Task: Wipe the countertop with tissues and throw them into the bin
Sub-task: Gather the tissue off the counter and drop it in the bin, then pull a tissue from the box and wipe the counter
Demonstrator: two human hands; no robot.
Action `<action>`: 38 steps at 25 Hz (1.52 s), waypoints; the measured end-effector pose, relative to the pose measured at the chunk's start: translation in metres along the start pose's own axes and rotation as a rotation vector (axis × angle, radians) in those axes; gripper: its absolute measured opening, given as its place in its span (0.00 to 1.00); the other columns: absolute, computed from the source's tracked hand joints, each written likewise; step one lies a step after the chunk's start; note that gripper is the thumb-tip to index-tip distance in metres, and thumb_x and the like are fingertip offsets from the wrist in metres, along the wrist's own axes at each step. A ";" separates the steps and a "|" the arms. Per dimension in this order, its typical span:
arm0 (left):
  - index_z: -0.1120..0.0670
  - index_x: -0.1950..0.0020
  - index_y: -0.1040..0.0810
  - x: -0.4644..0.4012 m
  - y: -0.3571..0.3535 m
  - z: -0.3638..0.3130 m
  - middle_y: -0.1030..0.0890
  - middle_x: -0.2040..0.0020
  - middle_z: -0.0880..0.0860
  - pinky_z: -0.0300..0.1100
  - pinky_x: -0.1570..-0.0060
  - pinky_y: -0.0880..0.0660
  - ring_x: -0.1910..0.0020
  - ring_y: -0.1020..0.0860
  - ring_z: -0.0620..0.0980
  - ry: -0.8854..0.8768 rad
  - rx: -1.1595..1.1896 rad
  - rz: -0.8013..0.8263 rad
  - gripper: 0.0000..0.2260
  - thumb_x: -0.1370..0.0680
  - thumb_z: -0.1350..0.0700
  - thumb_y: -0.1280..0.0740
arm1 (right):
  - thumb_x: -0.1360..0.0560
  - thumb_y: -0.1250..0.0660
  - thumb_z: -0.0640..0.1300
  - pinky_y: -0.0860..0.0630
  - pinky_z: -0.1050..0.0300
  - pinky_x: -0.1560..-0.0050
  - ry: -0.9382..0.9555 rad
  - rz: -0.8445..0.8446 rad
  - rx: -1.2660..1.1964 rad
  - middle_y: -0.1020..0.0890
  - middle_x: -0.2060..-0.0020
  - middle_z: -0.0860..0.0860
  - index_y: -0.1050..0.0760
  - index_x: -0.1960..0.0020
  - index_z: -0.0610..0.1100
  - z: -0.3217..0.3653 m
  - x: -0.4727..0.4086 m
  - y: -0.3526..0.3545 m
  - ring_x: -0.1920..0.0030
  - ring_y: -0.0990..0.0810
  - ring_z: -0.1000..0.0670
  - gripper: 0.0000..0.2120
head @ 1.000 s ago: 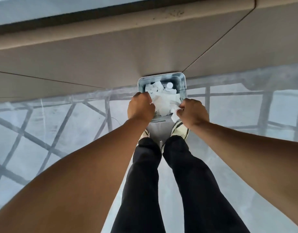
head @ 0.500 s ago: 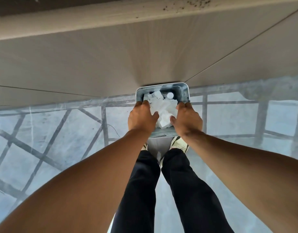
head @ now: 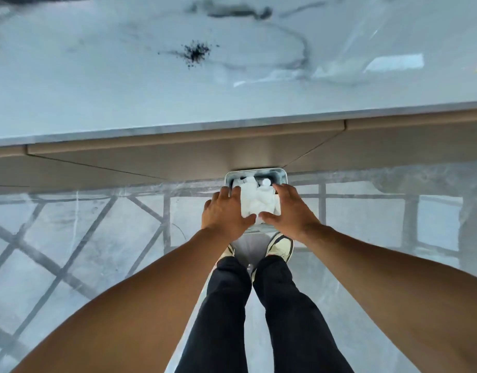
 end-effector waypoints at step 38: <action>0.54 0.25 0.38 0.132 0.310 -0.171 0.31 0.29 0.59 0.58 0.31 0.36 0.29 0.34 0.60 -0.411 -0.383 -0.242 0.37 0.25 0.31 0.41 | 0.28 0.36 0.68 0.48 0.45 0.23 -0.100 -0.321 0.154 0.51 0.20 0.49 0.54 0.20 0.52 0.120 0.222 0.283 0.21 0.52 0.48 0.45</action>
Point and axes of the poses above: each hand's wrist, its own x-axis away from the middle knuckle, its own y-axis out of the back of the hand, z = x × y, the point moved 3 cm from there along -x, towards the middle knuckle
